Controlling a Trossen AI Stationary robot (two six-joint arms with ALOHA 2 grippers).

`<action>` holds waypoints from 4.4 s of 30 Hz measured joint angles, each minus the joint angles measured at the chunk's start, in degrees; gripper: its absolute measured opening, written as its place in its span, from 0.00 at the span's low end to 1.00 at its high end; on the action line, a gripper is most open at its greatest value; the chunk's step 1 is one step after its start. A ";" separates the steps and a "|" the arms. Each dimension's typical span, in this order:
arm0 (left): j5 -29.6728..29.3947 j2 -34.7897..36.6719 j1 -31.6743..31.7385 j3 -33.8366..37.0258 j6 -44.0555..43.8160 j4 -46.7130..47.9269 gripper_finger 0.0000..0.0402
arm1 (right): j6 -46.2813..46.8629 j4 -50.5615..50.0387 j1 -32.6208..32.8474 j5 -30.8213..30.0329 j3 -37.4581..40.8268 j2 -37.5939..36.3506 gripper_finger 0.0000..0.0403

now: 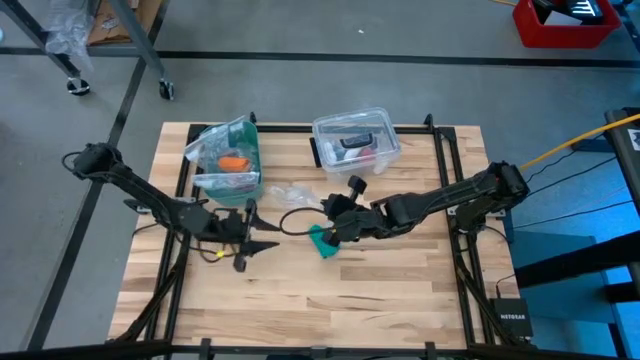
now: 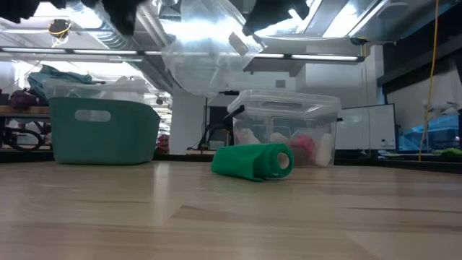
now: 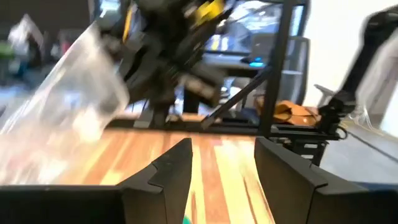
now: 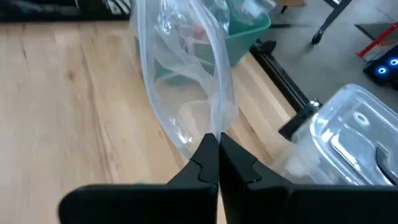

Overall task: Roll bandage
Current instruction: Open the transparent zip bag, then put the green bandage into the transparent zip bag

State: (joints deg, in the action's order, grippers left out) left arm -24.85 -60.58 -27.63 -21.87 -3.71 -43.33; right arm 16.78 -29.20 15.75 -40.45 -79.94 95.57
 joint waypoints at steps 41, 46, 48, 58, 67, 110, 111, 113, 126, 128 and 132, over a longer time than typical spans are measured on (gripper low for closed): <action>15.86 -31.89 23.19 -16.09 -39.75 24.52 0.41 | -3.79 -10.23 0.00 3.04 0.07 -15.55 0.00; 19.00 -34.56 23.71 -16.09 -39.82 23.84 0.41 | -3.79 -10.33 -0.01 2.97 0.07 -17.70 0.00; 19.18 -35.59 23.67 -16.09 -39.80 22.10 0.41 | -3.79 -10.35 0.00 2.97 0.07 -18.24 0.00; 25.43 -40.68 23.69 -18.07 -37.37 14.49 0.41 | -5.24 -10.46 -0.02 3.08 0.07 -18.28 0.00; 32.21 -45.06 22.80 -22.61 -36.19 14.49 0.41 | -5.27 -10.50 -0.02 3.15 0.07 -18.28 0.00; 34.13 -19.61 19.35 -25.05 -21.34 17.78 0.00 | -3.31 -13.93 -0.02 -1.01 0.04 -16.92 0.00; 32.48 -18.11 19.06 -25.05 -21.34 17.21 0.00 | -3.27 -13.86 -0.02 -1.07 0.04 -16.44 0.00; 28.97 -15.09 18.49 -25.05 -20.83 16.92 0.00 | -3.21 -13.87 -0.02 -1.06 0.04 -15.26 0.00; 10.48 -6.27 17.42 -25.05 -18.55 18.91 0.00 | 4.77 -13.71 -0.02 -12.52 0.04 -9.37 0.00; 9.85 -6.31 17.39 -25.05 -18.55 19.17 0.00 | 5.77 -13.69 -0.02 -12.98 0.07 -9.03 0.00; 4.58 -6.27 17.39 -25.05 -18.61 22.01 0.00 | 5.94 -12.18 -0.02 -12.89 0.07 -9.01 0.00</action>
State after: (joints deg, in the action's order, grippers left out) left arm -20.27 -66.85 -10.24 -46.92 -22.32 -21.32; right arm 22.72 -41.38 15.73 -53.34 -79.88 86.56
